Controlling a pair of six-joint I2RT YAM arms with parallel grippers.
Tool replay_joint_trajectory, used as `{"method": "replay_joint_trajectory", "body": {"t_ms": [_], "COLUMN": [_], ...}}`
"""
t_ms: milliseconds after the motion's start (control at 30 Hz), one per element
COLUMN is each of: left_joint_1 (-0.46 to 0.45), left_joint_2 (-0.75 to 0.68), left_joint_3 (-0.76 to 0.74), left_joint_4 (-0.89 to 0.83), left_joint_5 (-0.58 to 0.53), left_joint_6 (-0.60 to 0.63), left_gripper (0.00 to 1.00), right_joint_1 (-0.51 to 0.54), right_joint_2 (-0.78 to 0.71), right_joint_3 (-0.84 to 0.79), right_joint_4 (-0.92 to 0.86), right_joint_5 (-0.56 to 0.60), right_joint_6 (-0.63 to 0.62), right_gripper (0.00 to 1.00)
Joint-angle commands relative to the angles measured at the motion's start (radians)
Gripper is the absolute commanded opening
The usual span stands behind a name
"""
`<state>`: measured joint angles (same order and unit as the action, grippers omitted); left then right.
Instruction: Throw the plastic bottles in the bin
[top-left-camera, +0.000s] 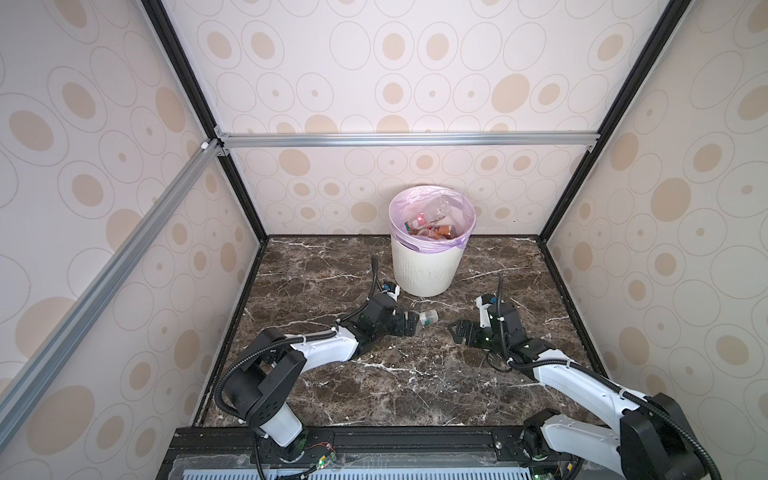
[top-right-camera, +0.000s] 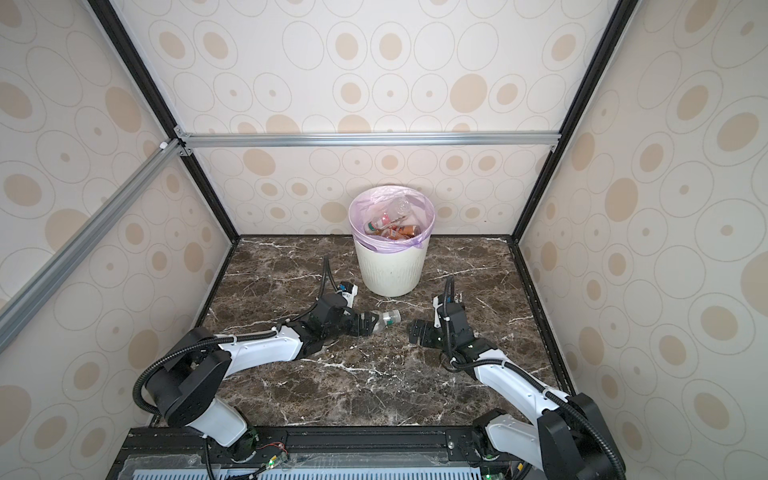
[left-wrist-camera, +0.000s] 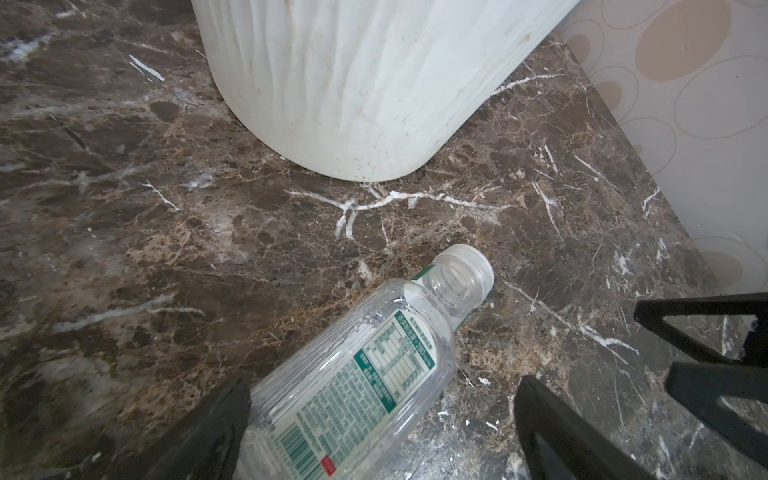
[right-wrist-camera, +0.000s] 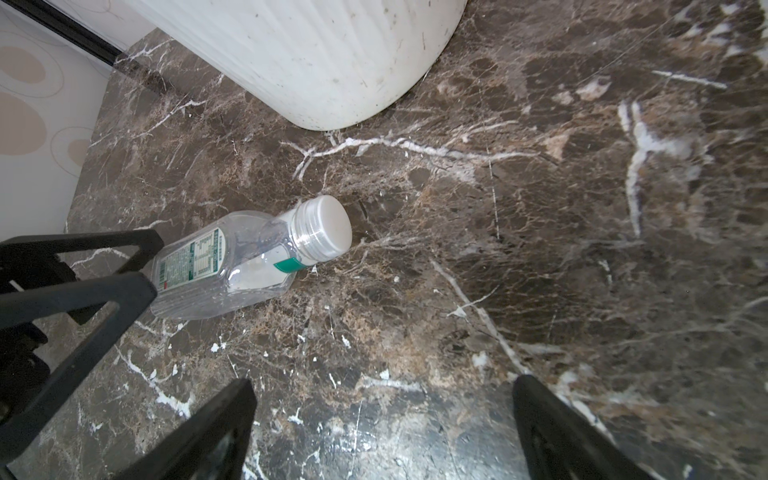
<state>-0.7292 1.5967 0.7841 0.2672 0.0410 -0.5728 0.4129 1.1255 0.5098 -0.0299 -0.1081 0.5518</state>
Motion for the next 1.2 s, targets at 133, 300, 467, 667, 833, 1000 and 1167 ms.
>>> {"method": "replay_joint_trajectory", "body": {"t_ms": [133, 300, 467, 667, 833, 1000, 1167], "left_joint_1": [-0.005, -0.015, -0.018, -0.02, -0.021, -0.032, -0.042], "left_joint_2": [0.012, 0.006, -0.01, 0.002, -0.002, 0.031, 0.079], "left_joint_3": [0.016, 0.022, 0.035, 0.058, 0.064, 0.094, 0.128], "left_joint_4": [-0.018, -0.022, -0.064, -0.118, -0.128, -0.145, -0.184], "left_joint_5": [-0.016, -0.01, -0.04, -0.044, -0.063, -0.034, -0.032], "left_joint_6": [0.011, 0.003, 0.031, 0.062, 0.087, 0.136, 0.224], "left_gripper": [0.99, 0.99, 0.99, 0.99, 0.99, 0.99, 0.99], "right_joint_1": [-0.009, -0.012, -0.014, -0.015, -0.016, -0.015, -0.016], "right_joint_2": [-0.016, -0.018, -0.01, 0.001, 0.002, 0.005, 0.0], "right_joint_3": [-0.016, -0.017, -0.016, -0.013, -0.014, -0.016, -0.017], "right_joint_4": [0.002, -0.001, 0.005, 0.011, 0.014, 0.013, 0.012], "right_joint_5": [0.008, 0.01, 0.008, 0.003, 0.003, 0.004, 0.005], "right_joint_6": [-0.005, -0.007, -0.005, -0.004, -0.002, -0.001, -0.002], "right_gripper": [0.99, 0.99, 1.0, 0.99, 0.99, 0.99, 0.99]}}
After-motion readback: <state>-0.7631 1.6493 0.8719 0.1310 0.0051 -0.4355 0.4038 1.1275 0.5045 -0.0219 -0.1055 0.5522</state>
